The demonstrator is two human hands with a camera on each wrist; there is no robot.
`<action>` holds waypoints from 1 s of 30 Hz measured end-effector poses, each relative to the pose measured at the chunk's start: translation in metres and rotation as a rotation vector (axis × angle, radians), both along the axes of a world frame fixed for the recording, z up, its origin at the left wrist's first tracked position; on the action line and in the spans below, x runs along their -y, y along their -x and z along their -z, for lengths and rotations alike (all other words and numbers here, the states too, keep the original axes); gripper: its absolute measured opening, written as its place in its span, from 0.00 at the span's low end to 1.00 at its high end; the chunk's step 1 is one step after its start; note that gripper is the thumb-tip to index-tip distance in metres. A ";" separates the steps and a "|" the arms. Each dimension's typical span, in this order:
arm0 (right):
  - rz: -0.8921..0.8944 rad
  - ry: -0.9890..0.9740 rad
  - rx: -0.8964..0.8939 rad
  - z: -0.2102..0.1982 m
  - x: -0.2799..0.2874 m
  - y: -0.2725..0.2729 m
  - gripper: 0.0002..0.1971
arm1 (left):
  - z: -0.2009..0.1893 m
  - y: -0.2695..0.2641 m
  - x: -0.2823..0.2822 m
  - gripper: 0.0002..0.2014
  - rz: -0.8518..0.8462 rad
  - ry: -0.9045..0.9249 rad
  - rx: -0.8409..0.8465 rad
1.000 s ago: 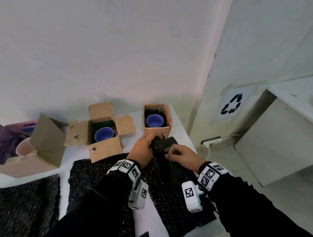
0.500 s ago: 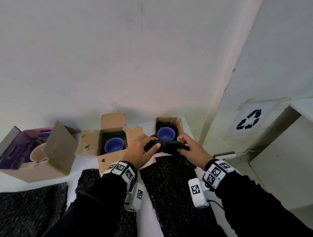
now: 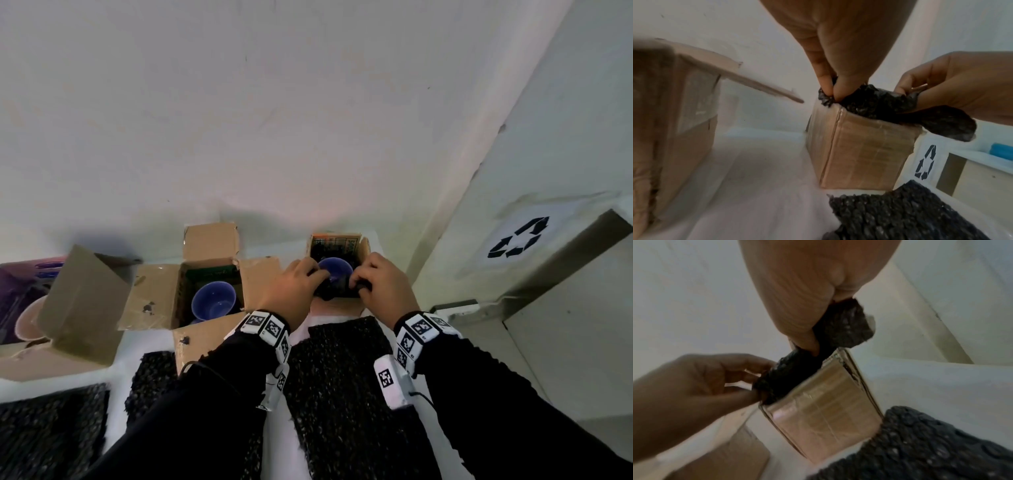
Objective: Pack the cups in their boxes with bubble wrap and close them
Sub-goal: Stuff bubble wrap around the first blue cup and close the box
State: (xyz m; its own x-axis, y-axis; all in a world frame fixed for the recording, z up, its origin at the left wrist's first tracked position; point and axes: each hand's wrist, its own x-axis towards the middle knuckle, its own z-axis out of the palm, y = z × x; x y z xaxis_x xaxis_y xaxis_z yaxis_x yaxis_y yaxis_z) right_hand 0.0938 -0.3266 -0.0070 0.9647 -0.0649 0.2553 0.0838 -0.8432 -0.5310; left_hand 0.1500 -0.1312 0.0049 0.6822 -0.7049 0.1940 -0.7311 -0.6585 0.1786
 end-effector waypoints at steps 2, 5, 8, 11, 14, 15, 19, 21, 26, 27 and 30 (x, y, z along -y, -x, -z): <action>-0.103 0.137 -0.038 0.006 -0.001 0.000 0.09 | 0.007 0.000 0.000 0.11 0.039 -0.083 -0.013; -0.137 0.335 -0.104 0.011 0.001 0.001 0.12 | 0.008 0.002 0.001 0.19 0.101 -0.203 0.027; -0.164 0.460 -0.135 0.010 0.003 0.002 0.19 | 0.009 0.001 0.000 0.20 0.091 -0.243 0.077; -0.176 0.515 -0.235 0.006 0.003 -0.002 0.27 | 0.005 0.000 0.010 0.20 -0.035 -0.267 0.059; -0.127 0.537 -0.353 0.002 -0.004 -0.009 0.25 | 0.005 -0.006 0.020 0.17 -0.083 -0.323 -0.019; -0.102 0.548 -0.387 -0.001 -0.008 -0.011 0.22 | 0.005 -0.009 0.022 0.15 -0.072 -0.314 -0.033; -0.077 0.592 -0.396 -0.013 -0.022 -0.014 0.14 | 0.007 -0.015 0.018 0.05 -0.084 -0.136 -0.045; -0.107 0.514 -0.406 -0.019 -0.022 -0.011 0.11 | 0.007 -0.013 0.014 0.02 -0.042 -0.167 -0.009; -0.134 0.485 -0.441 -0.012 -0.017 0.001 0.13 | 0.008 -0.002 0.007 0.19 0.093 -0.174 0.136; -0.139 0.511 -0.445 -0.009 -0.015 0.002 0.16 | 0.008 0.000 0.003 0.21 0.093 -0.174 0.147; -0.159 0.525 -0.439 -0.005 -0.012 0.003 0.17 | 0.010 0.004 -0.005 0.22 0.097 -0.200 0.164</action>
